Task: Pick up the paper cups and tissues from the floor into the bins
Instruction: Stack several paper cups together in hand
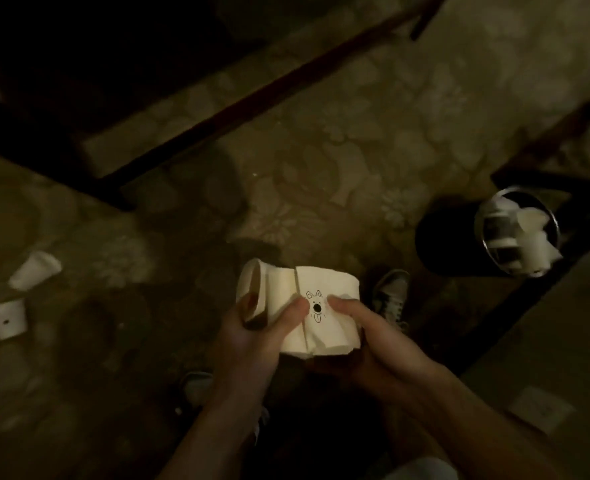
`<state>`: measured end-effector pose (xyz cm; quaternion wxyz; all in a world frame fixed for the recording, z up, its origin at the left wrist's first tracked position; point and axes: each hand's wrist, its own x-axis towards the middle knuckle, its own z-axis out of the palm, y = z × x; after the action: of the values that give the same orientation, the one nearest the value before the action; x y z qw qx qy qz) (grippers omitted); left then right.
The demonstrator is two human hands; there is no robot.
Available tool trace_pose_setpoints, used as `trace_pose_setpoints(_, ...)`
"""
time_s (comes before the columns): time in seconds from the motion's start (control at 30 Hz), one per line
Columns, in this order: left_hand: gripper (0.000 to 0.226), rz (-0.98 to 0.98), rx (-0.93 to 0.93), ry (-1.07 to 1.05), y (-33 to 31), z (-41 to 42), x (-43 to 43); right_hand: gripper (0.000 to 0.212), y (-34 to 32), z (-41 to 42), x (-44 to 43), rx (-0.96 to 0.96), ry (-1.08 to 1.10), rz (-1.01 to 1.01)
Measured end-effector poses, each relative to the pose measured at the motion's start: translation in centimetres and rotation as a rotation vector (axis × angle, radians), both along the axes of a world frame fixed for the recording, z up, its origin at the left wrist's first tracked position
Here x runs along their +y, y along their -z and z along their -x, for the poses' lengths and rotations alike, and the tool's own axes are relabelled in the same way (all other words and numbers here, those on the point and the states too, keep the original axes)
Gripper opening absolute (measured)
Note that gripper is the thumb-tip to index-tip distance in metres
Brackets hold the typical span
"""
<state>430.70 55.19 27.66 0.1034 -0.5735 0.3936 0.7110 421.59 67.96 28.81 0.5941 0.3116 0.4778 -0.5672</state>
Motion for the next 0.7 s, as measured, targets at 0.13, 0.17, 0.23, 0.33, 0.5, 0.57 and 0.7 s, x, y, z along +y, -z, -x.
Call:
trace_pose_setpoints(0.13, 0.12, -0.075, 0.005, 0.17, 0.5, 6.2, 5.8, 0.042, 0.0, 4.1, 7.6, 0.006, 0.129, -0.044)
trace_pose_setpoints(0.17, 0.119, -0.087, 0.012, 0.202, 0.5, 7.8, 7.4, 0.042, 0.0, 5.2, 9.6, 0.006, 0.164, -0.05)
trace_pose_setpoints(0.23, 0.117, -0.075, 0.034, 0.276, 0.7, 11.2, 10.6, 0.047, 0.3, 7.5, 13.4, 0.024, 0.229, -0.08)
trace_pose_setpoints(0.33, 0.125, -0.051, 0.042, 0.377, 1.1, 16.3, 15.1, 0.054, 0.9, 10.9, 19.0, 0.025, 0.31, -0.162)
trace_pose_setpoints(0.5, 0.112, 0.034, 0.048, 0.549, 3.0, 23.8, 22.1, 0.028, 2.4, 17.4, 27.5, 0.147, 0.293, -0.329)
trace_pose_setpoints(0.57, 0.1, 0.096, 0.025, 0.627, 4.8, 26.6, 24.2, 0.033, 3.7, 20.5, 30.6, 0.23, 0.297, -0.518)
trace_pose_setpoints(0.7, 0.092, 0.209, 0.025, 0.763, 8.1, 31.7, 27.7, 0.045, 6.8, 25.1, 36.0, 0.22, 0.341, -0.78)
